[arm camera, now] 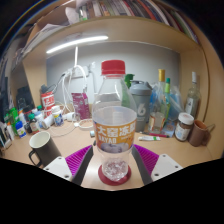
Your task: Pour water
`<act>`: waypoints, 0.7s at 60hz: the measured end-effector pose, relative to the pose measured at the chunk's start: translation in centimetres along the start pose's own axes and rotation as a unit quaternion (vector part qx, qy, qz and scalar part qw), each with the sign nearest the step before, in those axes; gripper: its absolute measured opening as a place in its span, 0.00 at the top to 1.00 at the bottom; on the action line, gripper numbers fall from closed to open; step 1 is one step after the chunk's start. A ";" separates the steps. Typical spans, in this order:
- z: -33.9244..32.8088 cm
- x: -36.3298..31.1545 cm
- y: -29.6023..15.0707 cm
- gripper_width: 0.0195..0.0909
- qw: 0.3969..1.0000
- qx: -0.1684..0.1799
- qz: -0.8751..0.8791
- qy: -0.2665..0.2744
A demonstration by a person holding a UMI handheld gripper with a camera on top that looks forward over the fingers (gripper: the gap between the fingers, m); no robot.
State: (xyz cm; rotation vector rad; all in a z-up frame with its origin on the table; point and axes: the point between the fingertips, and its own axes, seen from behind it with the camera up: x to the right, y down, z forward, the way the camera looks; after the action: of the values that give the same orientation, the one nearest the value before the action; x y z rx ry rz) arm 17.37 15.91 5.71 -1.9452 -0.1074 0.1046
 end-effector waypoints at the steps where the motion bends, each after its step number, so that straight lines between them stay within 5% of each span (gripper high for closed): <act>1: -0.3 0.1 0.2 0.08 1.000 -0.005 0.006 0.004; 21: -12.7 -1.9 0.2 0.10 0.997 -0.038 0.047 0.041; 42: -28.8 -7.3 -4.4 0.09 0.998 -0.018 0.011 0.063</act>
State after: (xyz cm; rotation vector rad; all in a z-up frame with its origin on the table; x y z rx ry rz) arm 13.65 -9.94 20.51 -1.9835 -0.0035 -0.0061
